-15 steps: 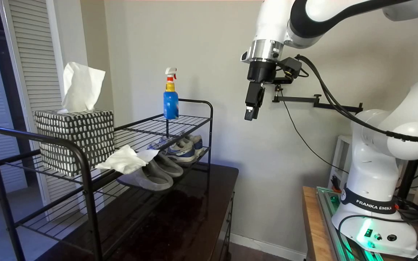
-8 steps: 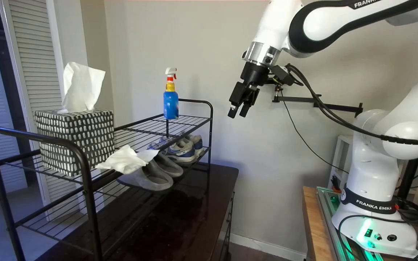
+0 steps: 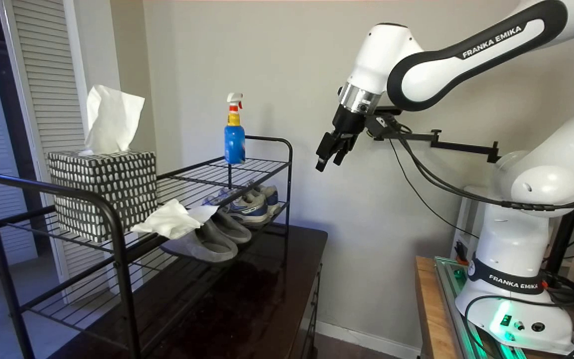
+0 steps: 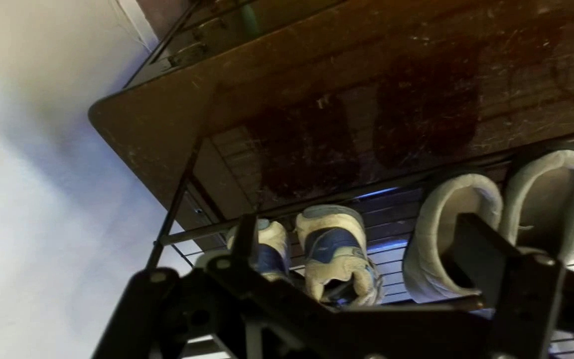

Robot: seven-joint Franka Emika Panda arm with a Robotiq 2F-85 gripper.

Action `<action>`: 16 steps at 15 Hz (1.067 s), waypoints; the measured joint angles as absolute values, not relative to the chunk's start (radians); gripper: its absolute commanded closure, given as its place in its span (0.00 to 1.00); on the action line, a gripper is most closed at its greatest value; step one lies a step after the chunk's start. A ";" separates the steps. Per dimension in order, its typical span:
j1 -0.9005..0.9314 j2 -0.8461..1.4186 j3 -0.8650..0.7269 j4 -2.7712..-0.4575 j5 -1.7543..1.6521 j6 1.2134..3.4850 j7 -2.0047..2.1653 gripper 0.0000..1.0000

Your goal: Move the blue sneakers

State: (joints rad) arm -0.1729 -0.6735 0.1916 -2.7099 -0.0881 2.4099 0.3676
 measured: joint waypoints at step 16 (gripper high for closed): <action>-0.216 -0.569 0.166 -2.761 -0.089 2.740 0.377 0.00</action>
State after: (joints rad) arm -0.2156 -0.5689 0.1660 -2.7611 -0.0887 2.7398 0.3771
